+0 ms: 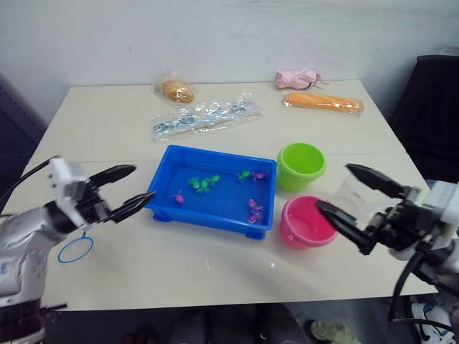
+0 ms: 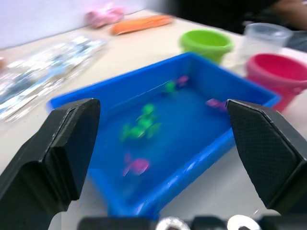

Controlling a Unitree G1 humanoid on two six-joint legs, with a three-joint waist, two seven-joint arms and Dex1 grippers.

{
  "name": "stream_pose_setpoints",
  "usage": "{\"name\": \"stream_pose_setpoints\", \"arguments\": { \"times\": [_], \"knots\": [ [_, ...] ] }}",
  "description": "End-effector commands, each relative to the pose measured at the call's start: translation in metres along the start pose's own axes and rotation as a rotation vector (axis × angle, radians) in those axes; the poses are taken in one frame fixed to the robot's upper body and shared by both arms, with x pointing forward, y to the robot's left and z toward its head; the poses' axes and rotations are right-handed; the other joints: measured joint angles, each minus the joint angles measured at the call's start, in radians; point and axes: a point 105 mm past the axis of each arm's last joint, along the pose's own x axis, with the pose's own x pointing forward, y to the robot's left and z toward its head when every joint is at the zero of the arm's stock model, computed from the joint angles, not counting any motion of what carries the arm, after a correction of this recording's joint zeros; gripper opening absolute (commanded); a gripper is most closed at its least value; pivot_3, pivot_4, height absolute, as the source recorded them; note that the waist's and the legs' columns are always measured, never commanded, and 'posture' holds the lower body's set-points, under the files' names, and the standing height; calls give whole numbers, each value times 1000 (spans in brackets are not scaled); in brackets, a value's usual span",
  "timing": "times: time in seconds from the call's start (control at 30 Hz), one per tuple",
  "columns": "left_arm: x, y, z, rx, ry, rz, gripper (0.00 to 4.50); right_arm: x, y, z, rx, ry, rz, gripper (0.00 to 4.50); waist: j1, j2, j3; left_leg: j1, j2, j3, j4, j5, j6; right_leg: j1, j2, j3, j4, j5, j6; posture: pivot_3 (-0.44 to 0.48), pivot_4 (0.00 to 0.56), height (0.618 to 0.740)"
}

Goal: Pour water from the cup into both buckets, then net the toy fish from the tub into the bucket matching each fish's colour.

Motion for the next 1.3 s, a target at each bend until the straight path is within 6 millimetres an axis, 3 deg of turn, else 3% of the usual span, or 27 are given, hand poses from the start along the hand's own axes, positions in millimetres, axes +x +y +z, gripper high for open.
{"name": "stream_pose_setpoints", "arguments": {
  "times": [0.03, 0.13, 0.2, 0.3, 0.37, 0.43, 0.63, 0.7, 0.83, 1.03, 1.17, 1.3],
  "knots": [
    [-52, 22, -7, 81, 33, 266, 4500, 3, 26, -6, -38, -4, 186, 4451, 1, -2, 0, 0, 0, 0, 0, -1, 1, 0, 0, 0, 0, 0, 0, 0, 150, 740],
    [-104, 26, -29, 65, 118, 451, 4500, 3, 33, -10, -11, -17, 250, 4451, -1, -6, -1, 0, -1, 0, 1, -5, 3, 2, -7, -2, -3, 0, 0, 0, 150, 740],
    [-140, 26, -33, 59, 144, 609, 4500, 7, 34, -12, -23, -31, 296, 4451, -6, -10, 0, 1, -2, 1, 2, -6, 4, 2, -10, -4, -3, 0, 0, 0, 150, 740],
    [-167, 23, -37, -3, 139, 729, 4500, 9, 36, -15, -11, -34, 340, 4451, 1, -15, -1, 1, -3, 3, 3, -8, 6, 3, -15, -10, -9, 0, 0, 0, 150, 740],
    [-188, 15, -51, -136, 196, 841, 4500, 10, 37, -18, -2, -36, 387, 4451, 7, -16, -2, 2, -3, 0, 3, -8, 6, 5, -17, -12, -10, 0, 0, 0, 150, 740],
    [-195, 13, -56, -211, 207, 907, 4500, 11, 38, -19, 8, -42, 413, 4451, 11, -15, -1, 2, -3, -1, 3, -8, 5, 6, -18, -12, -10, 0, 0, 0, 150, 740],
    [-161, 23, -51, -281, 262, 888, 4500, 12, 38, -20, 18, -46, 449, 4451, 33, -14, -1, 2, -2, -6, 3, -7, 2, 6, -18, -16, -10, 0, -3, 0, 150, 740],
    [-130, 35, -53, -278, 369, 829, 4500, 14, 38, -20, 3, -48, 460, 4451, 33, -13, 0, 2, -2, -6, 3, -7, 1, 6, -18, -15, -9, 0, -3, 0, 150, 740],
    [-93, 53, -55, -281, 461, 803, 4500, 18, 34, -21, -30, -40, 458, 4451, 37, -12, 0, 2, -3, -6, 3, -4, 0, 5, -17, -16, -6, 0, -3, 0, 150, 740],
    [-63, 68, -75, -323, 547, 780, 4500, 19, 32, -24, -65, -18, 431, 4451, 10, -11, 0, 2, -4, -2, 1, -5, 0, 0, -12, -23, 1, 1, -2, 0, 150, 740],
    [-54, 81, -103, -361, 667, 787, 4500, 15, 30, -29, -103, 12, 383, 4451, 18, -12, 0, 2, -6, 0, 2, -4, 1, 0, -9, -27, 4, 1, -2, 0, 150, 740],
    [-37, 80, -119, -408, 711, 715, 4500, 15, 30, -30, -112, 11, 355, 4451, 26, -12, 0, 2, -7, 2, 3, -4, 3, 0, -11, -28, 3, 2, 0, 0, 150, 740]
  ]
}}
